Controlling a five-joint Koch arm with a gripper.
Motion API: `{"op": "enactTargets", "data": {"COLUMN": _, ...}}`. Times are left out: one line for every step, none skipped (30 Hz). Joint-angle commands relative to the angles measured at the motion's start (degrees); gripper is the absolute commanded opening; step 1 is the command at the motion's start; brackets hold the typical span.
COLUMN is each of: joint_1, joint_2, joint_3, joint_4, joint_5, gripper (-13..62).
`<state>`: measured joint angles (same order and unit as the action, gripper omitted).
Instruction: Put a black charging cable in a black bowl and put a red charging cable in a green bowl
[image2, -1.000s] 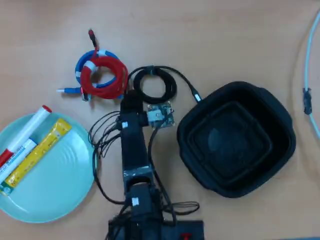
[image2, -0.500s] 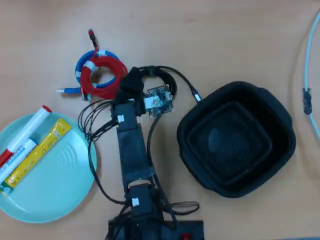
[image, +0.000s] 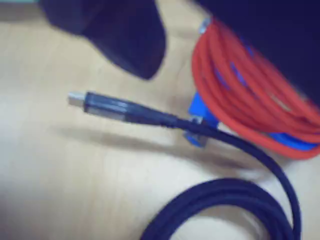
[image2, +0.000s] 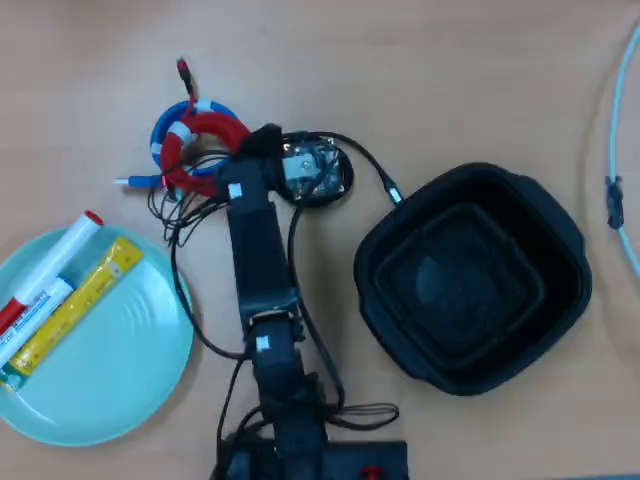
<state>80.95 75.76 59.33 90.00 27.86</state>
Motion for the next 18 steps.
{"op": "enactTargets", "data": {"joint_1": 0.5, "joint_2": 0.2, "joint_3": -5.4, "joint_4": 3.1, "joint_5": 2.7, "gripper": 57.1}}
{"op": "enactTargets", "data": {"joint_1": 0.6, "joint_2": -0.3, "joint_3": -5.4, "joint_4": 3.6, "joint_5": 5.0, "gripper": 57.0}}
{"op": "enactTargets", "data": {"joint_1": 0.7, "joint_2": -1.2, "joint_3": -5.4, "joint_4": 4.0, "joint_5": 7.4, "gripper": 57.0}}
{"op": "enactTargets", "data": {"joint_1": 1.0, "joint_2": -2.3, "joint_3": -5.5, "joint_4": 4.2, "joint_5": 9.1, "gripper": 57.0}}
{"op": "enactTargets", "data": {"joint_1": 1.1, "joint_2": -3.0, "joint_3": -5.6, "joint_4": 4.3, "joint_5": 10.4, "gripper": 57.0}}
{"op": "enactTargets", "data": {"joint_1": 1.2, "joint_2": -3.4, "joint_3": -5.6, "joint_4": 4.3, "joint_5": 11.0, "gripper": 57.0}}
{"op": "enactTargets", "data": {"joint_1": 1.1, "joint_2": -3.8, "joint_3": -5.6, "joint_4": 4.3, "joint_5": 11.3, "gripper": 57.0}}
{"op": "enactTargets", "data": {"joint_1": 1.1, "joint_2": -4.1, "joint_3": -5.6, "joint_4": 4.3, "joint_5": 11.4, "gripper": 57.0}}
{"op": "enactTargets", "data": {"joint_1": 1.2, "joint_2": -4.5, "joint_3": -5.5, "joint_4": 4.3, "joint_5": 11.4, "gripper": 57.0}}
{"op": "enactTargets", "data": {"joint_1": 1.2, "joint_2": -5.1, "joint_3": -5.4, "joint_4": 4.4, "joint_5": 11.4, "gripper": 57.0}}
{"op": "enactTargets", "data": {"joint_1": 1.2, "joint_2": -6.0, "joint_3": -5.3, "joint_4": 4.5, "joint_5": 11.4, "gripper": 57.0}}
{"op": "enactTargets", "data": {"joint_1": 1.2, "joint_2": -7.0, "joint_3": -5.3, "joint_4": 4.7, "joint_5": 11.3, "gripper": 57.1}}
{"op": "enactTargets", "data": {"joint_1": 1.3, "joint_2": -8.1, "joint_3": -5.3, "joint_4": 4.8, "joint_5": 11.3, "gripper": 57.1}}
{"op": "enactTargets", "data": {"joint_1": 1.5, "joint_2": -9.3, "joint_3": -5.3, "joint_4": 4.8, "joint_5": 11.3, "gripper": 57.1}}
{"op": "enactTargets", "data": {"joint_1": 1.8, "joint_2": -10.4, "joint_3": -5.3, "joint_4": 4.9, "joint_5": 11.3, "gripper": 57.1}}
{"op": "enactTargets", "data": {"joint_1": 1.9, "joint_2": -11.3, "joint_3": -5.3, "joint_4": 4.9, "joint_5": 11.3, "gripper": 57.1}}
{"op": "enactTargets", "data": {"joint_1": 2.0, "joint_2": -11.9, "joint_3": -5.2, "joint_4": 4.9, "joint_5": 11.3, "gripper": 57.1}}
{"op": "enactTargets", "data": {"joint_1": 2.0, "joint_2": -12.2, "joint_3": -5.2, "joint_4": 5.0, "joint_5": 11.3, "gripper": 57.1}}
